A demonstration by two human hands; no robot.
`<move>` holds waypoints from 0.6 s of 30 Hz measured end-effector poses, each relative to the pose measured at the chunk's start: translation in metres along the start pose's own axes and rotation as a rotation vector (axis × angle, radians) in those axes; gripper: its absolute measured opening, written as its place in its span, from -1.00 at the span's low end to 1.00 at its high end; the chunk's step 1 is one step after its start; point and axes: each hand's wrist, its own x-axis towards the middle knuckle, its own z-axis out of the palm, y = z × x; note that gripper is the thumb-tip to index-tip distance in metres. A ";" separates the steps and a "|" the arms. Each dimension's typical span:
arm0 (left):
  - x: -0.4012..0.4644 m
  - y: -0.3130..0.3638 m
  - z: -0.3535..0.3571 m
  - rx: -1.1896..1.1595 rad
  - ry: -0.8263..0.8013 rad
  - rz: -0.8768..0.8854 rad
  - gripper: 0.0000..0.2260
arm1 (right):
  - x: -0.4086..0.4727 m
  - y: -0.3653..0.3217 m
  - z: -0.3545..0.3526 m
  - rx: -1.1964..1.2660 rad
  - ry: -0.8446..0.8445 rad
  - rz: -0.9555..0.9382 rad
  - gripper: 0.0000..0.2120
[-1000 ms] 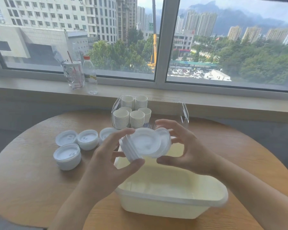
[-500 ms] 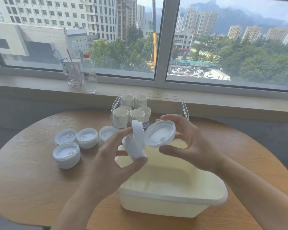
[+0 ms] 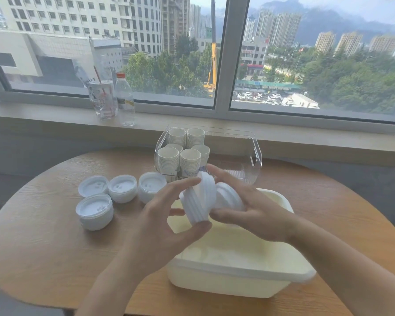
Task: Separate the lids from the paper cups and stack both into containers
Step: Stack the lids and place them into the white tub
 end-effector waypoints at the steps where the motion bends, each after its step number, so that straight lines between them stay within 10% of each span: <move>1: 0.000 0.001 0.001 0.002 -0.001 0.003 -0.38 | 0.000 -0.002 0.002 -0.004 -0.013 0.008 -0.20; 18: 0.001 -0.005 0.002 -0.003 0.008 -0.083 -0.37 | 0.001 -0.007 -0.001 0.227 0.171 -0.134 -0.34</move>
